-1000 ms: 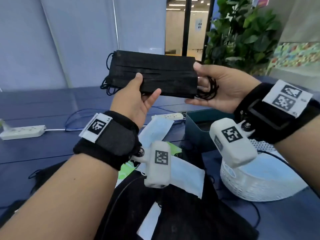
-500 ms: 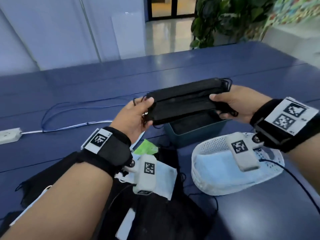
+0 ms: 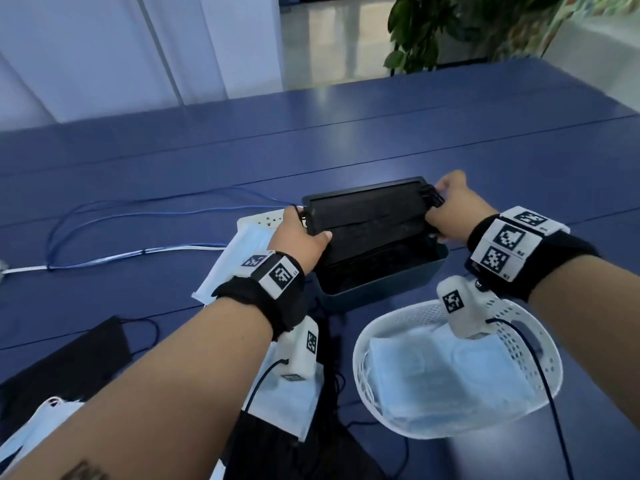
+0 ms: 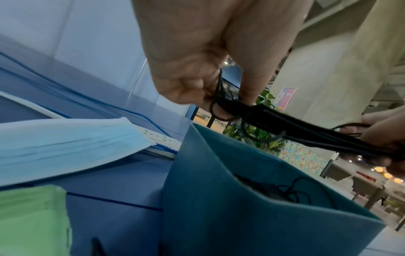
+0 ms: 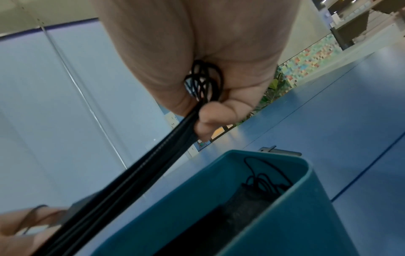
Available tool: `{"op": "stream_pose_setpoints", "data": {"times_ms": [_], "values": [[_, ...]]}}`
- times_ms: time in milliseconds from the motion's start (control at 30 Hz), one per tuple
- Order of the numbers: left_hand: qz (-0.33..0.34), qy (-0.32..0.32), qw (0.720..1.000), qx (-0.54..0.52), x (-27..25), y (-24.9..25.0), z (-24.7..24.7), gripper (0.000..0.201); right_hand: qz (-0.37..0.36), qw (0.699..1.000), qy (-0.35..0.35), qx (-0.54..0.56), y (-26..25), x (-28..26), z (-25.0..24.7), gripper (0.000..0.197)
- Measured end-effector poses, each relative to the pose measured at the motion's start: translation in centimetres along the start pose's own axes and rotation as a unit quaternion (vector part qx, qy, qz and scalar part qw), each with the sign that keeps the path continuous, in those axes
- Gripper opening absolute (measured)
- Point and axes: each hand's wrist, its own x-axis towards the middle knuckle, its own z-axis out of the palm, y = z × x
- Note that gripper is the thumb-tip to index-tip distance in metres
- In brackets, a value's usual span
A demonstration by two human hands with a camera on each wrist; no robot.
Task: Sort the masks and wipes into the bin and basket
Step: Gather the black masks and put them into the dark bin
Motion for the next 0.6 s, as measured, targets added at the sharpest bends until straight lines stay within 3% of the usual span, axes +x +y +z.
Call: {"op": "stream_pose_setpoints", "data": {"times_ms": [100,233,300,367,500,600], "values": [[0.001,0.012,0.992,0.124,1.2,-0.7,1.5,0.044,-0.020,0.998,-0.039,-0.051,1.1,1.4,0.6,0.020],[0.064,0.014,0.937,0.343,1.4,-1.2,2.5,0.036,-0.047,0.971,-0.189,-0.141,1.8,2.9,1.6,0.031],[0.091,-0.002,0.911,0.402,1.5,-1.4,2.6,0.027,-0.050,0.957,-0.224,-0.178,1.7,3.5,1.9,0.031],[0.098,-0.014,0.892,0.442,1.1,-1.1,2.5,0.030,-0.061,0.946,-0.239,-0.208,1.4,3.6,1.9,0.029],[0.093,0.018,0.875,0.474,0.4,0.2,2.2,0.058,-0.104,0.914,-0.242,-0.309,0.7,3.4,1.1,0.036],[0.193,-0.026,0.871,0.451,0.5,1.0,1.7,0.052,-0.119,0.905,-0.253,-0.320,0.4,2.9,0.3,0.041]]}}
